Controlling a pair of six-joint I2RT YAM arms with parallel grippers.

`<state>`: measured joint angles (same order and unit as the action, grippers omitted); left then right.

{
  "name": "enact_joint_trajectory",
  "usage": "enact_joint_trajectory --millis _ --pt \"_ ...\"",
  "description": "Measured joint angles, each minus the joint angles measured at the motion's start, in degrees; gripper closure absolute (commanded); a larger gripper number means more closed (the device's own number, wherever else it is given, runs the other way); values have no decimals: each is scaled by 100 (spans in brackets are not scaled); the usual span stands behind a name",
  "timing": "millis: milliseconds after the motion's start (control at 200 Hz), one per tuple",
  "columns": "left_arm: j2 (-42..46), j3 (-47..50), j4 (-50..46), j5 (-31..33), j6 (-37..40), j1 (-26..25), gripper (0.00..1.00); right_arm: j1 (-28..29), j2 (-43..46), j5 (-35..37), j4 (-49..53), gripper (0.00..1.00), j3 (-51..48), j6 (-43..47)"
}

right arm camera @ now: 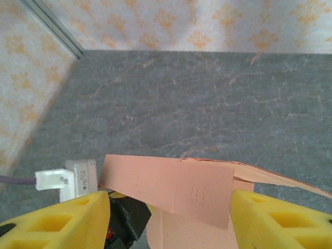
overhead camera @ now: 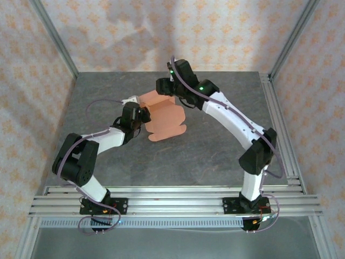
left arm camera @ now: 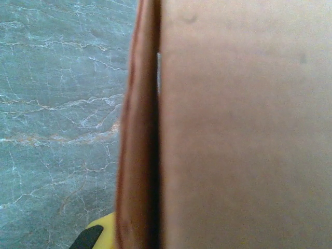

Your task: Fold the paper box

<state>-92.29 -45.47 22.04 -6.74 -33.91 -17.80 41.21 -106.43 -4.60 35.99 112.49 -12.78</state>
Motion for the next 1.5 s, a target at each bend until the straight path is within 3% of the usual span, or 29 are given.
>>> enact_joint_trajectory --millis 470,671,731,781,836,916,1081,1266,1411,1502 --pt "72 50 -13 17 94 -11 100 0 -776 -291 463 55 389 -66" --pt "83 59 -17 17 103 -11 100 -11 -776 -389 476 78 437 -195" --pt "85 59 -17 17 103 -11 100 -15 -776 -413 474 90 452 -212" --pt "94 59 -20 20 103 -11 100 -15 -776 -424 474 93 452 -221" --pt "98 68 -26 20 103 -11 100 -15 -776 -428 474 88 452 -260" --pt "98 70 -24 20 103 -11 100 -15 -776 -439 474 63 452 -299" --pt "107 70 -37 24 105 -11 100 -15 -774 -417 468 48 448 -273" --pt "107 70 -216 120 103 -11 100 -26 -339 -352 149 42 -245 -94" --pt "129 87 -326 83 149 -4 100 -201 706 -337 -286 43 -1429 42" --pt "201 142 -352 -76 304 15 100 -597 1449 -492 -595 45 -2100 39"
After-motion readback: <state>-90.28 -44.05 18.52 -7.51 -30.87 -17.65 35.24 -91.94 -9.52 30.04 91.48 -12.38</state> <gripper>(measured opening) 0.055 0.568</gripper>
